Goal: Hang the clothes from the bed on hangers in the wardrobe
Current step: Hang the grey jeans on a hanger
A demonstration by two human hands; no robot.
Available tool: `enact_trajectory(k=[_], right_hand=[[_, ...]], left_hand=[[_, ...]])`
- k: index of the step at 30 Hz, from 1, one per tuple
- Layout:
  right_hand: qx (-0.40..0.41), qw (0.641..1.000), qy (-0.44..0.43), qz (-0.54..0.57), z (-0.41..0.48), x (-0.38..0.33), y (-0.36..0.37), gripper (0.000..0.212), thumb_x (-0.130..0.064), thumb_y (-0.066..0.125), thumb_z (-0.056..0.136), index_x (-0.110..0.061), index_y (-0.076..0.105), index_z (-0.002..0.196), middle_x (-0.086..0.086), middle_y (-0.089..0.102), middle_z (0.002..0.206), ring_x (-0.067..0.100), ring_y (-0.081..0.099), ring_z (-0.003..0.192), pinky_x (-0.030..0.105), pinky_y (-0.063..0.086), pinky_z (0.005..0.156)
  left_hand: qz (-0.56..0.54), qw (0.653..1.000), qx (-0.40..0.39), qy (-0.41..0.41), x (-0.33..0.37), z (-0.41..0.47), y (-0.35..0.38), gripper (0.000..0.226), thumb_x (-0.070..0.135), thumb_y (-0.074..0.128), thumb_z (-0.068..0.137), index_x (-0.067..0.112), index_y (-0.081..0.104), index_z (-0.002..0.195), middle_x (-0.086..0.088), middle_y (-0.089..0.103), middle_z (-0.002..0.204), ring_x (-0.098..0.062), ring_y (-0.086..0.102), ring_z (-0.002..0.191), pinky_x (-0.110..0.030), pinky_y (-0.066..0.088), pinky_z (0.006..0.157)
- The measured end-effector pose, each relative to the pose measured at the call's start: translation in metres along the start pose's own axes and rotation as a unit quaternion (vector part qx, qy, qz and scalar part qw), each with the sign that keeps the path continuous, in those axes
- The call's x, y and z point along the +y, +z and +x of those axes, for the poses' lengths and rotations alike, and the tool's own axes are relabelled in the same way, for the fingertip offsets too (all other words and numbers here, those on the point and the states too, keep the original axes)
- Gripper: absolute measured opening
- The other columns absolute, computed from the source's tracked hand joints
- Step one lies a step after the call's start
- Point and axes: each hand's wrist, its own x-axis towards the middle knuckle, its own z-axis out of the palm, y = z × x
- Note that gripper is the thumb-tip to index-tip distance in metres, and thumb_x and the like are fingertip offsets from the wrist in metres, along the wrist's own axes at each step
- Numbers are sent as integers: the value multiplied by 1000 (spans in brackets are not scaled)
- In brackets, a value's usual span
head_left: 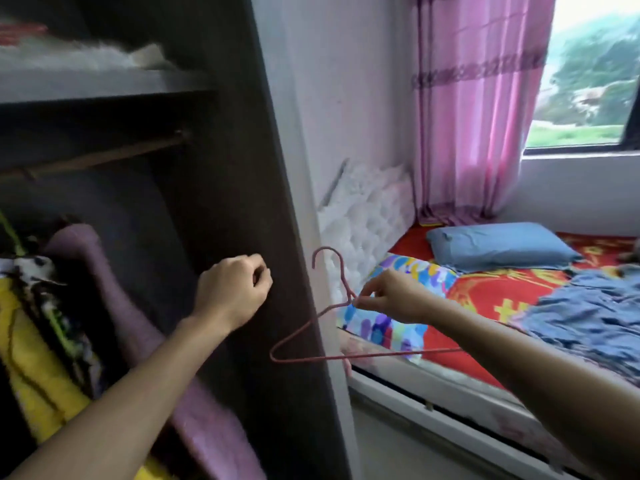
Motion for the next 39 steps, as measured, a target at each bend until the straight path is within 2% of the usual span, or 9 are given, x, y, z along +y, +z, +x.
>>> enact_trajectory(k=[3,6,11,13,18,22,26,31,39], right_hand=[[0,999,18,-33,-48,83,-36,33,-41,67,87,-30,57,57,-7,44,45,7,40,44,22,28,47],[26,994,84,-57,-91,174,-73,45,-36,68,85,-22,47,48,-8,43,45,8,34,49,33,36,54],[81,974,208,-39,-165,290,-122,8,-27,66,88,-24,74,86,-12,48,52,5,45,52,25,37,53],[119,959,258,-13,-186,333,-139,9,-23,65,89,-25,74,91,-14,53,57,2,47,51,21,36,51],[181,908,376,27,-226,434,-159,14,-16,60,90,-19,73,95,-2,65,68,21,61,60,28,41,55],[217,867,447,34,-241,504,-160,18,-31,61,92,-17,73,94,2,68,85,20,61,77,31,47,68],[229,821,523,18,-247,567,-170,42,-54,52,92,-19,69,75,-1,67,72,20,62,69,34,48,66],[235,773,588,20,-242,624,-185,42,-45,54,93,-14,72,72,1,60,53,19,58,56,32,38,54],[206,702,681,18,-253,714,-191,38,-51,57,88,-17,69,74,4,72,80,29,66,84,39,53,74]], left_hand=[[-42,998,-41,-9,65,-17,47,22,35,55,89,20,60,73,4,64,70,-28,62,69,-34,49,61],[-63,994,-83,-26,138,-27,100,28,37,54,88,17,57,68,-4,67,73,-33,62,72,-34,49,61],[-108,981,-160,-20,249,-23,171,25,42,54,86,21,63,76,-3,70,83,-29,64,83,-32,49,68],[-121,973,-195,-1,287,-14,198,25,44,53,85,23,64,79,0,70,84,-25,64,84,-32,52,71],[-133,951,-274,47,360,10,269,20,44,53,86,28,60,76,3,70,87,-22,64,88,-32,50,73],[-141,932,-324,79,412,43,335,18,40,53,88,29,66,84,7,68,88,-18,63,91,-30,47,69],[-151,905,-383,110,463,83,409,17,41,53,87,28,65,84,2,69,94,-23,63,97,-32,50,76],[-141,866,-439,193,526,131,477,18,39,52,88,25,64,91,1,69,98,-23,63,96,-31,46,73],[-128,819,-496,258,606,166,573,15,40,49,83,27,57,77,-2,72,95,-24,65,89,-31,49,69]])
